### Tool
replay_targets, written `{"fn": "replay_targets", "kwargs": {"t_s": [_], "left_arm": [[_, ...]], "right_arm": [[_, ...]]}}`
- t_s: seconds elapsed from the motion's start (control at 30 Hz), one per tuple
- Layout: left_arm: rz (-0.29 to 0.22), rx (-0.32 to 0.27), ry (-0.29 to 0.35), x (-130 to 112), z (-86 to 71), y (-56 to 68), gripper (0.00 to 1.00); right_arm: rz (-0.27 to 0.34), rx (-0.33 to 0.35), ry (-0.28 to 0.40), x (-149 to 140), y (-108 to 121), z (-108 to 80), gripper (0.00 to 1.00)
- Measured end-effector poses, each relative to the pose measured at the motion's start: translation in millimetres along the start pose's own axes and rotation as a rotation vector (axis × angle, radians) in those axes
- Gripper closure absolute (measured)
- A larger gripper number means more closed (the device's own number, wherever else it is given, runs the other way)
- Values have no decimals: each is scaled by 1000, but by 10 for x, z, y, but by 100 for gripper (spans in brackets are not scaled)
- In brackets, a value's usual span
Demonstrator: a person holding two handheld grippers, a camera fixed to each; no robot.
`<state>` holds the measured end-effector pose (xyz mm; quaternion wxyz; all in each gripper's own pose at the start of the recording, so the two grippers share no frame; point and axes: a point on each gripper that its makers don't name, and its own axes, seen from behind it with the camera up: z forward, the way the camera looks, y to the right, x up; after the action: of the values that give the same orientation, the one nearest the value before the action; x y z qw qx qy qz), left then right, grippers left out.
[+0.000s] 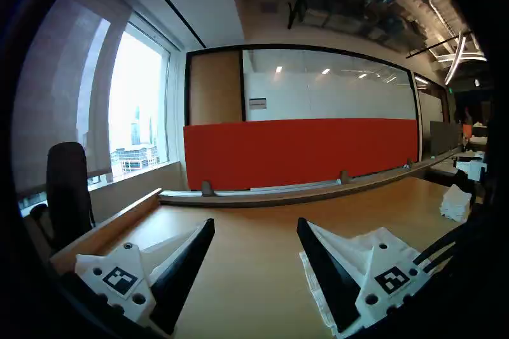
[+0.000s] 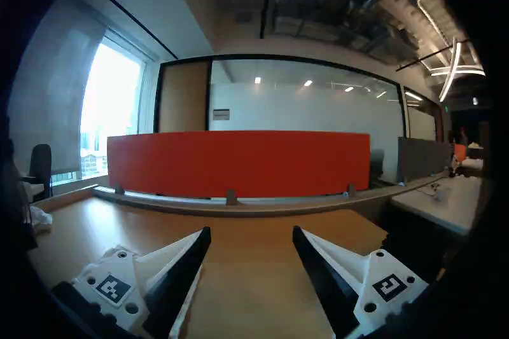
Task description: Fold towel
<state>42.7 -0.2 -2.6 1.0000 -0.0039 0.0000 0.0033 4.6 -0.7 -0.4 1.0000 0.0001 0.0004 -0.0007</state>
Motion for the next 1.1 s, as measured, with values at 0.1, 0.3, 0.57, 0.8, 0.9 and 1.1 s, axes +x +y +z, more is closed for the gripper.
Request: {"fn": "replay_targets", "kwargs": {"t_s": [0.1, 0.3, 0.57, 0.8, 0.9, 1.1], "left_arm": [[5, 0, 2, 212, -12, -28, 4], [12, 2, 2, 587, -22, -107, 4], [29, -39, -15, 808, -39, -88, 4], [56, -100, -57, 806, -70, 27, 4], [63, -134, -80, 768, -84, 91, 4], [92, -209, -125, 670, -107, 228, 4]], "right_arm": [[-6, 1, 2, 189, -28, -19, 1], [-9, -6, 3, 533, -48, -80, 0], [-37, -12, -21, 719, -98, -132, 1], [-77, 38, -63, 746, -206, -149, 0], [-108, 73, -83, 733, -269, -153, 1], [-154, 165, -126, 647, -417, -166, 1]]}}
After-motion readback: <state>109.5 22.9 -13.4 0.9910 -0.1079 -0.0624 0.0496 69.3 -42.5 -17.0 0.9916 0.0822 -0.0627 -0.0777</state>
